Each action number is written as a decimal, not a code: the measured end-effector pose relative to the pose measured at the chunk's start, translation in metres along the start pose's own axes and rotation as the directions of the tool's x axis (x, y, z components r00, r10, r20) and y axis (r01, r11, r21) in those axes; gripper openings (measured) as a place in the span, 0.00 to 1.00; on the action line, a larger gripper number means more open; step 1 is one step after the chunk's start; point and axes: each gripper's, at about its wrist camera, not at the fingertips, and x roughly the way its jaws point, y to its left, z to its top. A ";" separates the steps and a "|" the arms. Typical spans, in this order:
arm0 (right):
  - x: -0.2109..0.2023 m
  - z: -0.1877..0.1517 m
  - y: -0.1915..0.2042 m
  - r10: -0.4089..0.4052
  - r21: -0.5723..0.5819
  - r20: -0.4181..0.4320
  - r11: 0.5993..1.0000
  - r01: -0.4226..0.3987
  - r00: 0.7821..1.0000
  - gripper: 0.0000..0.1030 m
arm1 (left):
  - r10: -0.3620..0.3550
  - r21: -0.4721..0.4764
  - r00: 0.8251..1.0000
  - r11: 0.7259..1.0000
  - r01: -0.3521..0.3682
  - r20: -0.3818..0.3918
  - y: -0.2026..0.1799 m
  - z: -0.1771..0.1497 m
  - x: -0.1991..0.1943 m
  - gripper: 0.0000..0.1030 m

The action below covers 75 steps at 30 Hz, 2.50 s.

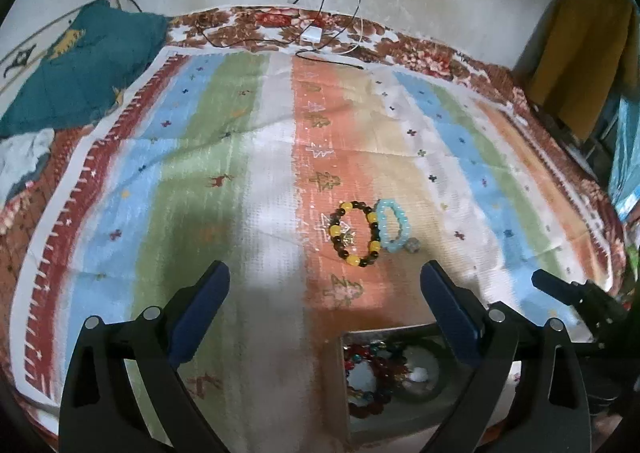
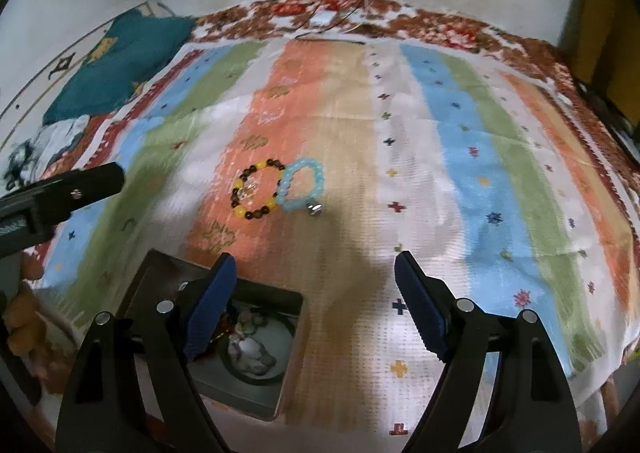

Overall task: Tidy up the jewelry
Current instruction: 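Move both open grippers toward the yellow-black and light blue bracelets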

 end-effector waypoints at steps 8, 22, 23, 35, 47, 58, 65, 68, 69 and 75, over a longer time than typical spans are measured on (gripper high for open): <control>0.003 0.007 -0.003 0.020 0.006 0.001 1.000 -0.020 1.000 0.79 | 0.022 0.075 1.000 0.997 -0.021 -0.015 -0.009 0.009 0.015 0.92; 0.025 0.031 -0.018 -0.016 0.050 -0.008 0.999 0.016 1.000 0.79 | 0.100 0.156 0.994 0.984 -0.091 -0.049 -0.019 0.027 0.042 0.92; 0.028 0.032 -0.020 -0.021 0.055 -0.012 0.998 0.021 1.000 0.79 | 0.102 0.155 0.993 0.984 -0.093 -0.057 -0.019 0.029 0.044 0.92; 0.057 0.053 -0.029 -0.033 0.094 -0.065 0.995 0.039 0.997 0.79 | 0.105 0.128 0.986 0.988 -0.088 -0.132 -0.014 0.043 0.077 0.92; 0.085 0.063 -0.027 -0.036 0.062 -0.117 0.997 0.043 0.992 0.79 | 0.088 0.123 0.975 0.990 -0.063 -0.203 -0.011 0.053 0.104 0.92; 0.110 0.073 -0.036 -0.014 0.088 -0.140 0.996 0.027 0.990 0.79 | 0.076 0.113 0.961 0.992 -0.047 -0.266 -0.006 0.060 0.133 0.91; 0.124 0.073 -0.036 -0.004 0.086 -0.160 0.996 0.018 0.987 0.79 | 0.067 0.095 0.954 0.995 -0.040 -0.294 -0.002 0.063 0.149 0.87; 0.130 0.074 -0.038 -0.001 0.092 -0.169 0.996 0.017 0.986 0.79 | 0.064 0.095 0.950 0.995 -0.036 -0.305 -0.002 0.064 0.156 0.85; 0.132 0.074 -0.039 -0.001 0.093 -0.171 0.995 0.017 0.985 0.79 | 0.063 0.098 0.949 0.995 -0.034 -0.310 -0.003 0.064 0.158 0.82; 0.146 0.076 -0.044 0.008 0.117 -0.188 0.993 0.014 0.982 0.65 | 0.080 0.117 0.940 0.992 -0.043 -0.333 -0.005 0.063 0.170 0.76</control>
